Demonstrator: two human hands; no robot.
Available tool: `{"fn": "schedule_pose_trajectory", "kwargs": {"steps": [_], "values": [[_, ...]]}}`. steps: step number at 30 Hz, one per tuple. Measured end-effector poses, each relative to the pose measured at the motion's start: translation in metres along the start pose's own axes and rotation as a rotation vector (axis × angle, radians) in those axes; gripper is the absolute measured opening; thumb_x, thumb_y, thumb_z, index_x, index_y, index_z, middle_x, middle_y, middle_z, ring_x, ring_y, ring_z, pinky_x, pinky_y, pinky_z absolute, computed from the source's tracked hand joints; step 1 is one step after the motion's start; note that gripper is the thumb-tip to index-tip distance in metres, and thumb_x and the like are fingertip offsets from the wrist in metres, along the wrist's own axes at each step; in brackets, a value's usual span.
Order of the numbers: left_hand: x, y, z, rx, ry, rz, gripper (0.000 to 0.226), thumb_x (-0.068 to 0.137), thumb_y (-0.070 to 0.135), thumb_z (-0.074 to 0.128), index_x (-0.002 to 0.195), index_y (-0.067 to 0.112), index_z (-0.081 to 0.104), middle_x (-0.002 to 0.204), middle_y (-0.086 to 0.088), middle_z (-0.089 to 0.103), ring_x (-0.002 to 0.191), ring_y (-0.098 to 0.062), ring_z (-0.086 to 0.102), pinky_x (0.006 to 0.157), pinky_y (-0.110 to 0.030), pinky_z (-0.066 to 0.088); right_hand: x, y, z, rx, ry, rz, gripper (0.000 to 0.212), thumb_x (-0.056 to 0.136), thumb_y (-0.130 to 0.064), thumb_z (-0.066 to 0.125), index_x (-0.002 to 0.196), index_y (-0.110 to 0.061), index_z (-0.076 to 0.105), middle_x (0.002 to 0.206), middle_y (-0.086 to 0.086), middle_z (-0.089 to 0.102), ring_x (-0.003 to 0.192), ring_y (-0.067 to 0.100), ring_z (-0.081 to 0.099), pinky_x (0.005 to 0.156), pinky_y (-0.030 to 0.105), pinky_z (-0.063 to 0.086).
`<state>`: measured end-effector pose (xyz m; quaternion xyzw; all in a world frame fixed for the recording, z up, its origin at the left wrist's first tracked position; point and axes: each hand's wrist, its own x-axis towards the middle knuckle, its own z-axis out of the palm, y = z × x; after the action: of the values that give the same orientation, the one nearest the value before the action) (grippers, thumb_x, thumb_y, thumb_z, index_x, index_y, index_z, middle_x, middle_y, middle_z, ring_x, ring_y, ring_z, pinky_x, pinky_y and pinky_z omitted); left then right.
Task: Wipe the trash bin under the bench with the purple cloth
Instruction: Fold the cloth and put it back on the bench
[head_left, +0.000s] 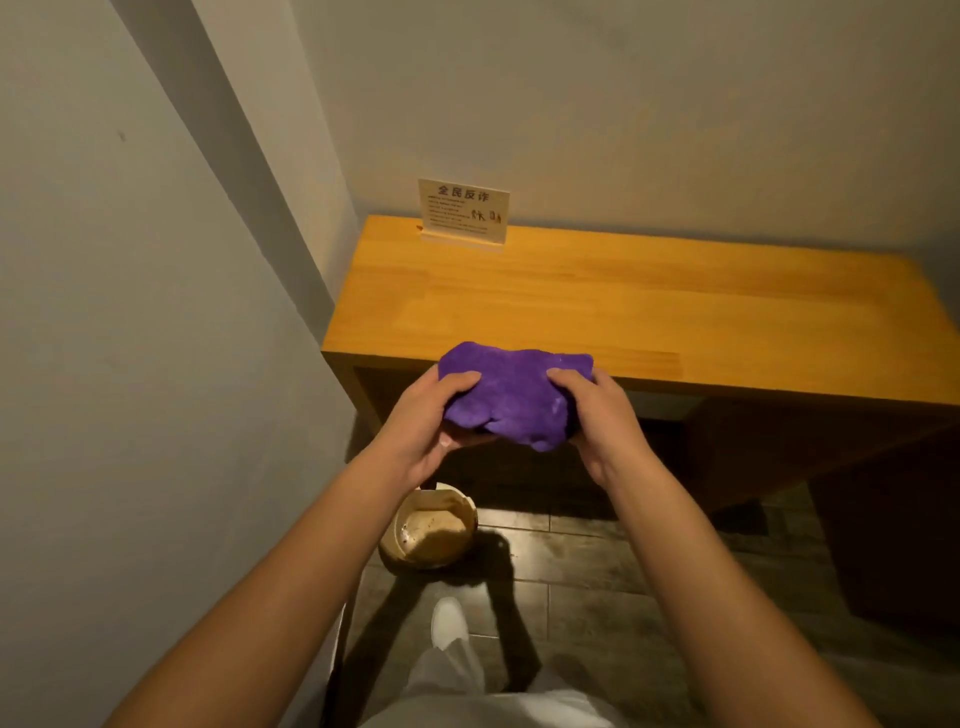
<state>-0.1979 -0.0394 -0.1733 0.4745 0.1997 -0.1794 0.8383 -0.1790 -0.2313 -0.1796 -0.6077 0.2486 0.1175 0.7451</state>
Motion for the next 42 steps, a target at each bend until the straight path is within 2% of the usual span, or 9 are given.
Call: {"fn": "schedule_pose_trajectory", "kwargs": {"steps": [3,7,11,17,24,31,33,38,42], "values": [[0.039,0.027,-0.002,0.049,0.037,-0.014,0.034,0.097,0.022,0.066,0.13,0.016,0.064,0.12,-0.011,0.074,0.11,-0.029,0.071,0.085,-0.054,0.061,0.035,-0.01,0.017,-0.019,0.114,0.022,0.05,0.089,-0.025,0.078,0.13,-0.024,0.051,0.115,0.004,0.068,0.099,0.023,0.073,0.08,0.046,0.065],[0.095,0.053,-0.003,0.201,0.217,0.006,0.029,0.097,0.017,0.067,0.124,0.006,0.066,0.113,-0.013,0.076,0.096,-0.026,0.074,0.083,-0.044,0.062,0.088,-0.031,0.036,-0.088,0.166,-0.009,0.035,0.093,-0.012,0.07,0.123,-0.023,0.055,0.117,0.008,0.067,0.099,0.023,0.073,0.084,0.046,0.064],[0.139,0.069,-0.01,0.348,0.336,0.04,0.023,0.094,0.014,0.07,0.116,0.008,0.064,0.106,-0.012,0.074,0.075,-0.015,0.073,0.054,-0.026,0.057,0.142,-0.042,0.055,-0.15,0.18,-0.017,0.023,0.094,-0.005,0.065,0.111,-0.02,0.061,0.121,0.011,0.065,0.106,0.026,0.068,0.08,0.043,0.06],[0.181,0.076,-0.018,0.679,0.443,0.119,0.029,0.092,0.018,0.072,0.116,0.004,0.065,0.109,-0.014,0.073,0.092,-0.026,0.071,0.072,-0.032,0.056,0.18,-0.039,0.064,-0.316,0.212,-0.095,0.026,0.094,-0.008,0.066,0.113,-0.024,0.06,0.103,-0.01,0.06,0.091,0.007,0.061,0.057,0.019,0.046],[0.188,0.077,-0.032,1.041,0.486,0.171,0.038,0.089,0.037,0.075,0.115,0.016,0.058,0.067,0.007,0.063,0.072,-0.016,0.064,0.056,-0.026,0.041,0.187,-0.032,0.063,-0.575,0.239,-0.306,0.031,0.09,-0.004,0.069,0.114,-0.02,0.059,0.114,-0.003,0.061,0.104,0.014,0.059,0.082,0.025,0.049],[0.181,0.073,-0.041,1.154,0.515,0.216,0.038,0.085,0.045,0.076,0.112,0.023,0.058,0.084,0.004,0.069,0.095,-0.023,0.068,0.084,-0.043,0.054,0.188,-0.029,0.057,-0.689,0.247,-0.335,0.028,0.089,-0.013,0.073,0.112,-0.023,0.062,0.117,-0.002,0.065,0.107,0.018,0.062,0.083,0.029,0.051],[0.173,0.07,-0.045,1.304,0.583,0.263,0.044,0.085,0.051,0.074,0.117,0.026,0.058,0.103,0.004,0.07,0.11,-0.023,0.061,0.092,-0.044,0.048,0.186,-0.03,0.056,-0.757,0.244,-0.334,0.03,0.088,-0.017,0.076,0.114,-0.022,0.063,0.12,0.0,0.064,0.109,0.02,0.063,0.083,0.031,0.052],[0.16,0.097,-0.042,1.5,0.582,0.429,0.065,0.086,0.047,0.072,0.142,0.025,0.047,0.147,-0.007,0.045,0.133,-0.03,0.046,0.101,-0.049,0.042,0.172,-0.065,0.068,-1.028,0.324,-0.425,0.056,0.084,-0.018,0.08,0.136,-0.02,0.058,0.155,0.008,0.042,0.14,0.03,0.042,0.108,0.045,0.048],[0.146,0.156,-0.028,1.664,0.555,0.657,0.067,0.087,0.044,0.069,0.146,0.024,0.045,0.156,-0.011,0.036,0.138,-0.035,0.041,0.105,-0.052,0.039,0.148,-0.13,0.092,-1.082,0.2,-0.579,0.064,0.083,-0.032,0.079,0.141,-0.021,0.056,0.152,0.009,0.045,0.14,0.031,0.043,0.111,0.044,0.044]]}}
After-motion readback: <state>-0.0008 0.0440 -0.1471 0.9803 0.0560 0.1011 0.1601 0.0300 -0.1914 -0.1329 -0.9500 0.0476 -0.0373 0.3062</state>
